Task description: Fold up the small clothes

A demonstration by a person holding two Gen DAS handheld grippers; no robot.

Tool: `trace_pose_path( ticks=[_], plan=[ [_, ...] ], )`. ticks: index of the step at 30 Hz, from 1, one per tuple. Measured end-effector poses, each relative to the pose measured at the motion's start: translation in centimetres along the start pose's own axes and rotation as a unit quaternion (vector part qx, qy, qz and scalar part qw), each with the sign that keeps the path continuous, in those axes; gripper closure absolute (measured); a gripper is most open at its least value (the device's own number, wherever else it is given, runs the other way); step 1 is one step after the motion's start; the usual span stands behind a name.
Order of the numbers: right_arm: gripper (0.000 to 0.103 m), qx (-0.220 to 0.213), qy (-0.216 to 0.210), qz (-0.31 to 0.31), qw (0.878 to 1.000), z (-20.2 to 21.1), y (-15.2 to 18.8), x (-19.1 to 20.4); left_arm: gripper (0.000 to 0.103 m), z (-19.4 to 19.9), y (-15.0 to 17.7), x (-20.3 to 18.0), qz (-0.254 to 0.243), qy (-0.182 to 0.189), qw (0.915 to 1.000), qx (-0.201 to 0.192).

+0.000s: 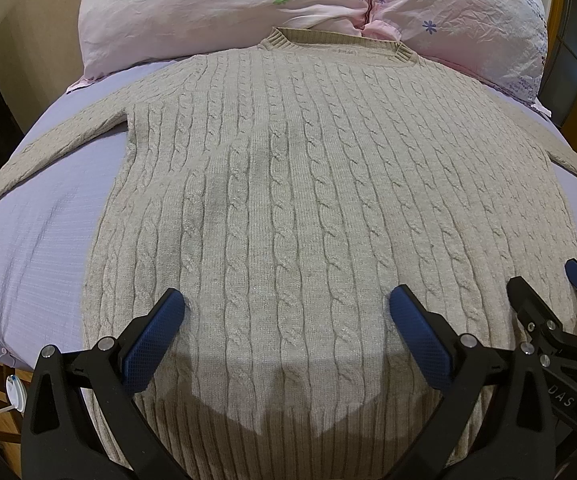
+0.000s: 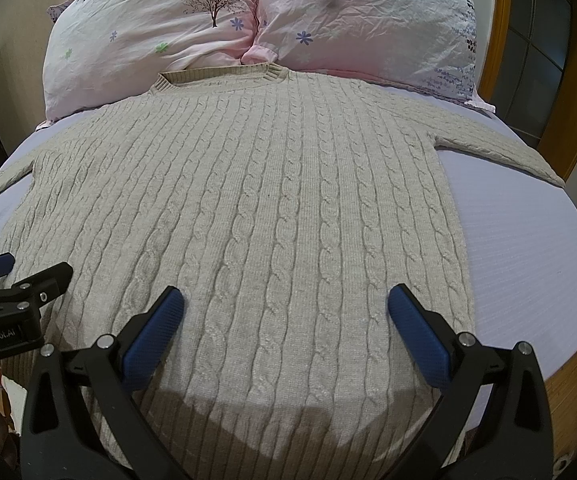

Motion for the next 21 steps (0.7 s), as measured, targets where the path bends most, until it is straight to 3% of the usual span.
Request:
trace_pose_path(
  ticks=[10,14,17,19,21],
  plan=[
    [0.002,-0.002,-0.003,0.004,1.0,-0.8,1.0,0.1,0.001,0.0,0.0,0.0,-0.003,0.001,1.0,0.003],
    [0.002,-0.035,-0.041,0.028,0.998,-0.7,0.8,-0.2,0.001,0.0,-0.3,0.1,-0.01,0.011,0.9998,-0.011],
    [0.002,-0.051,-0.079,-0.039,0.995,0.2,-1.4,-4.9,0.001,0.4,-0.2,0.5,-0.008,0.041,0.999,-0.018],
    [0.002,-0.084,-0.076,-0.13,0.985,1.3,-4.1,-11.3,0.001,1.0,-0.9,1.6,0.026,0.105,0.9936,-0.032],
    [0.002,-0.101,-0.064,-0.25,0.961,1.7,-6.0,-19.6,0.001,1.6,-1.9,3.1,0.068,0.158,0.9835,-0.056]
  ],
)
Point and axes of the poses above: each gripper's, at about its wrist camera, not at the fingertips, and z roughly against the way its jaws point, x to its left, y to its underside, the point moved 6 cm from there along -z, roughly the way its jaws point, and after that the axes turned 1 degree about -y, right-handed, at the moved point
